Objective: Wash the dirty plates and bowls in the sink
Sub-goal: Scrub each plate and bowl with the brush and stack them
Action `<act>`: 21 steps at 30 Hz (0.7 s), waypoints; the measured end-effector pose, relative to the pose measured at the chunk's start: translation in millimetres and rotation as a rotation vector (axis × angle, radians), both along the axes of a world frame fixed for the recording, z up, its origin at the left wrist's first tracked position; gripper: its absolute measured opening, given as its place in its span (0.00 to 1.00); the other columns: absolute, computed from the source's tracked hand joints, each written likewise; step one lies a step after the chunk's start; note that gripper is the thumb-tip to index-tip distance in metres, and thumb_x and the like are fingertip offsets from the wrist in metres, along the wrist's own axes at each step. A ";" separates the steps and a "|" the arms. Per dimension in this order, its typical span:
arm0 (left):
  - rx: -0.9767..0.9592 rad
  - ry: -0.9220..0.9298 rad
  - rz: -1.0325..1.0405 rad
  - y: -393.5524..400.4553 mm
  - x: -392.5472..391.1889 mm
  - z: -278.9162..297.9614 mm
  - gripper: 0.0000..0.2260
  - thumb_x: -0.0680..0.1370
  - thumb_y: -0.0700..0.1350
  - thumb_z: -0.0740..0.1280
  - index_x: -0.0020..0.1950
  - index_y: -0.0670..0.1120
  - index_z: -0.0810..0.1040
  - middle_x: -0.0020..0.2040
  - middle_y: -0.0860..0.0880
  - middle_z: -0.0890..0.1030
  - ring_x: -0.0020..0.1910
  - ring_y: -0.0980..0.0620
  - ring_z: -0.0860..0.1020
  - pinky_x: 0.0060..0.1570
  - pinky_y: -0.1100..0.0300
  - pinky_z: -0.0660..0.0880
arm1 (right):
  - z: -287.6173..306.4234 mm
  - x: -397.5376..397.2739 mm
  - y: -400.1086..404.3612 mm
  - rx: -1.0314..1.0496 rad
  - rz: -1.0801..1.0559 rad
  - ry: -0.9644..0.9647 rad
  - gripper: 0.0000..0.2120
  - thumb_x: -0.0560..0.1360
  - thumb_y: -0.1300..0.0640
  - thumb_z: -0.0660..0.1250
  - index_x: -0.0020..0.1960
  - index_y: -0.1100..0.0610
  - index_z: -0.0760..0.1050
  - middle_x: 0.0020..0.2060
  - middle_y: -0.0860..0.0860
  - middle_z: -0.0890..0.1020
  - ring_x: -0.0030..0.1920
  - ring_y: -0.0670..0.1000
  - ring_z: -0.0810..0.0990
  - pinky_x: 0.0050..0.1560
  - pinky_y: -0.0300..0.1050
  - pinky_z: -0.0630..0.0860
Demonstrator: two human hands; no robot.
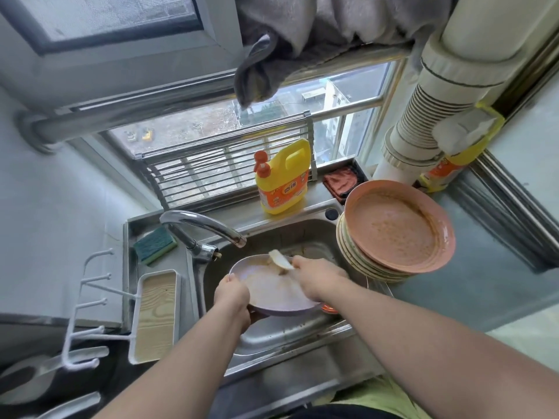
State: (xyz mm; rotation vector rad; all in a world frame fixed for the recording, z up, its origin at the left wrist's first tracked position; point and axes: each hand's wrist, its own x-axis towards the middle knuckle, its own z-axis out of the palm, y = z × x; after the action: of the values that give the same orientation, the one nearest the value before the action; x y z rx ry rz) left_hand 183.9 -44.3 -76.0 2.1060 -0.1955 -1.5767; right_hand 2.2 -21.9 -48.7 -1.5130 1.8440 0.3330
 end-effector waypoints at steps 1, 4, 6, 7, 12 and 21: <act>-0.030 -0.029 0.002 1.2 0.8 1.5 0.14 0.87 0.57 0.54 0.70 0.62 0.73 0.59 0.41 0.82 0.49 0.34 0.84 0.27 0.38 0.80 | 0.2 -13.2 3.6 0.033 -0.009 0.049 0.17 0.80 0.62 0.54 0.65 0.46 0.68 0.58 0.57 0.81 0.56 0.62 0.81 0.51 0.55 0.77; -0.116 -0.123 -0.034 8.2 1.6 0.0 0.15 0.88 0.57 0.52 0.70 0.63 0.73 0.60 0.44 0.78 0.54 0.36 0.81 0.32 0.33 0.82 | 1.7 -27.0 6.6 0.057 -0.035 0.079 0.08 0.81 0.58 0.54 0.56 0.48 0.67 0.55 0.57 0.80 0.52 0.61 0.79 0.49 0.55 0.76; -0.184 -0.171 -0.124 14.8 -5.7 0.0 0.15 0.88 0.56 0.53 0.70 0.63 0.75 0.59 0.46 0.79 0.54 0.39 0.80 0.38 0.37 0.84 | 6.1 -10.9 -1.5 0.019 -0.063 0.036 0.11 0.80 0.61 0.55 0.59 0.48 0.67 0.56 0.57 0.80 0.53 0.61 0.80 0.49 0.54 0.75; -0.211 -0.181 -0.175 17.1 -9.2 3.0 0.14 0.88 0.55 0.54 0.69 0.62 0.76 0.58 0.47 0.80 0.53 0.41 0.80 0.40 0.43 0.84 | 10.2 1.7 -5.0 0.000 -0.086 -0.014 0.13 0.81 0.61 0.56 0.61 0.47 0.68 0.56 0.56 0.80 0.52 0.60 0.80 0.48 0.53 0.75; -0.185 -0.147 -0.152 -0.1 0.4 2.6 0.10 0.87 0.58 0.54 0.57 0.62 0.75 0.52 0.42 0.81 0.46 0.38 0.83 0.40 0.37 0.84 | 28.9 50.5 4.1 -0.024 -0.150 -0.399 0.13 0.84 0.53 0.54 0.65 0.44 0.71 0.54 0.56 0.81 0.46 0.57 0.82 0.42 0.50 0.82; -0.274 -0.149 -0.042 -20.2 20.1 -14.3 0.14 0.87 0.57 0.55 0.70 0.61 0.74 0.63 0.45 0.80 0.60 0.38 0.80 0.61 0.33 0.78 | 28.7 -25.6 67.8 0.037 0.001 -0.299 0.12 0.87 0.43 0.52 0.65 0.38 0.71 0.46 0.48 0.80 0.46 0.54 0.79 0.51 0.53 0.78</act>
State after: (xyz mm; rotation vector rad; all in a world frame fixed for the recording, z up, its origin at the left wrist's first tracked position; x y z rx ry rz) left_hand 204.1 -64.6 -90.3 2.0125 -0.4820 -1.3310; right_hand -23.4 45.9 -19.9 -1.4516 1.5938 0.1312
